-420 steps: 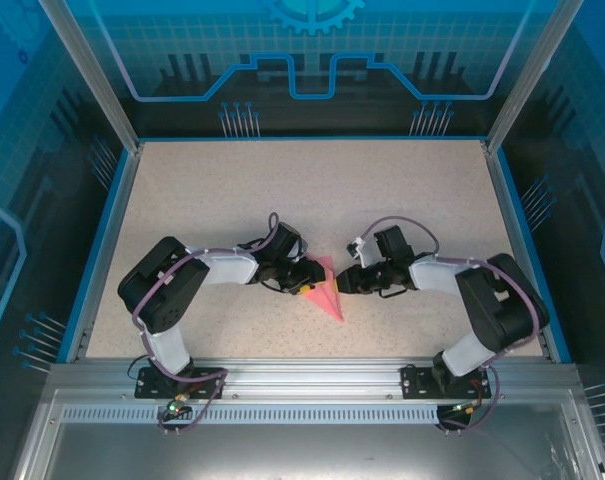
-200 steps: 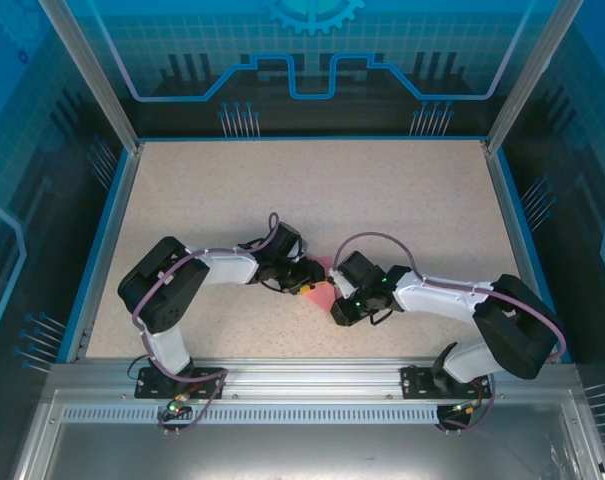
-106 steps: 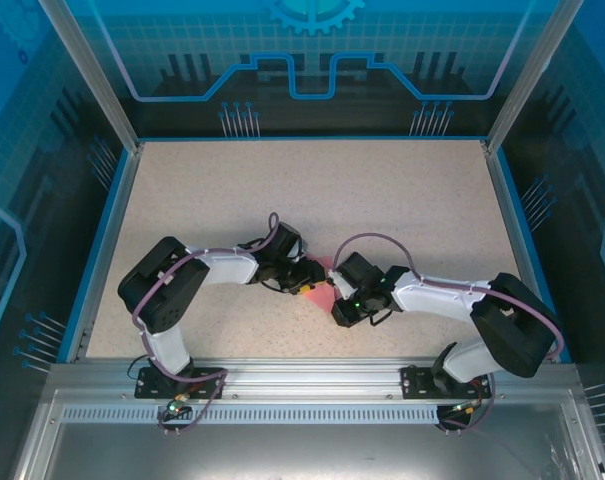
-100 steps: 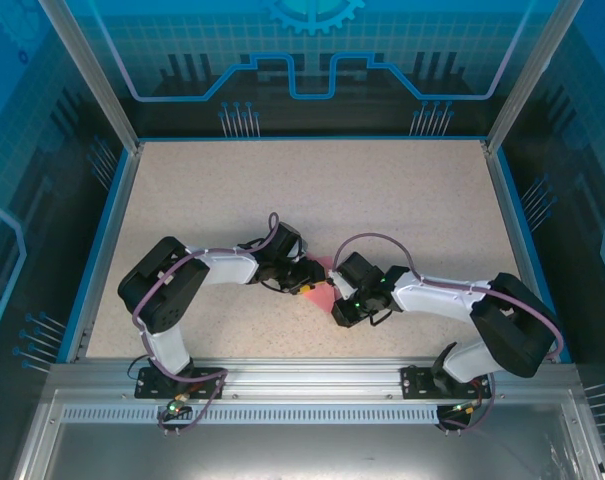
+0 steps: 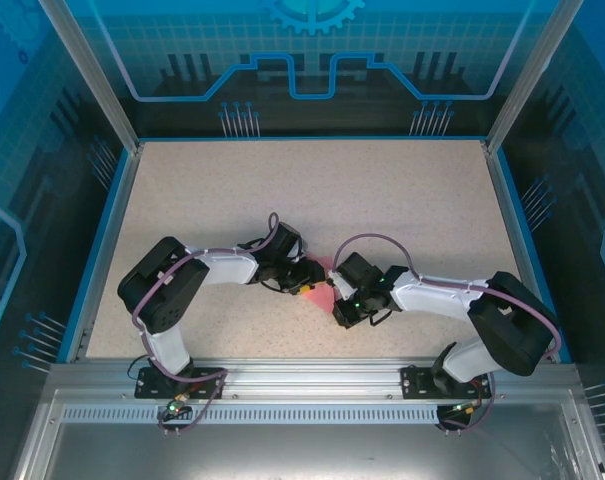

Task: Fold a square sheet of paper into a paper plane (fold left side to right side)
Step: Fourth fold the wing at the center of the table.

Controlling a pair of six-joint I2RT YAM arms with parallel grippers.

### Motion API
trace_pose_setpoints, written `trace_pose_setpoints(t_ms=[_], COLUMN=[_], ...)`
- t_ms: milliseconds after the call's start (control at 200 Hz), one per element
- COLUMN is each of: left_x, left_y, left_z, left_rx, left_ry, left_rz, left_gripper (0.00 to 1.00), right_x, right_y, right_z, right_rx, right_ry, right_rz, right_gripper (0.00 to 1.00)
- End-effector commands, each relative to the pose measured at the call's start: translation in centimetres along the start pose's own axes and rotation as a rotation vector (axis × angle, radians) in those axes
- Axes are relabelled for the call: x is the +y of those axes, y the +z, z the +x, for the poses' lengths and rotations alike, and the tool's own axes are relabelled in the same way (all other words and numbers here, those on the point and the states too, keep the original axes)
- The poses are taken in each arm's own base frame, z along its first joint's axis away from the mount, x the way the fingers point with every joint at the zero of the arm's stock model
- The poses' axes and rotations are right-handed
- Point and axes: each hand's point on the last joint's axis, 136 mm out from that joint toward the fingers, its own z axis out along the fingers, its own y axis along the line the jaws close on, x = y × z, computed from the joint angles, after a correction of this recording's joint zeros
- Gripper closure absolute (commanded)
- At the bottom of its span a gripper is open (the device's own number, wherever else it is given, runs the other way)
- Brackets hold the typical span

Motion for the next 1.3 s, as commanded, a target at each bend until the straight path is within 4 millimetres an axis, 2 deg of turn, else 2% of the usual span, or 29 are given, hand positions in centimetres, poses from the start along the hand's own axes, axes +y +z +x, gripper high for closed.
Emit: trace_pose_setpoints(t_ms=[0,160,310,445,955,1296], left_x=[0.6,0.8,0.8,0.7,0.6,0.7], left_y=[-0.4,-0.3,-0.2,-0.3,-0.3,-0.3], left_z=[0.3,0.3,0.3,0.2,0.2,0.3], left_rx=[-0.002,-0.002,0.000,0.000,-0.001,0.002], left_ry=[0.010,0.008,0.003,0.005,0.007,0.006], left_rz=[-0.048,-0.052,-0.053,-0.050,-0.049,-0.050], left_gripper=[0.57,0.57,0.57,0.57,0.57,0.57], right_x=[0.2,0.3,-0.2,-0.2,0.3,0.1], right_y=[-0.4,-1.1,-1.9,-1.7,-0.4,0.0], right_z=[0.1,-0.2,-0.1,0.3,-0.3,0.0], right_rx=[0.017,0.001,-0.014,-0.009,0.028,0.048], right_ry=[0.013,0.013,-0.011,-0.035,-0.094,-0.094], right_rz=[-0.032,-0.058,0.001,0.048,0.126,0.138], right_gripper=[0.92,0.93,0.75,0.71,0.70,0.74])
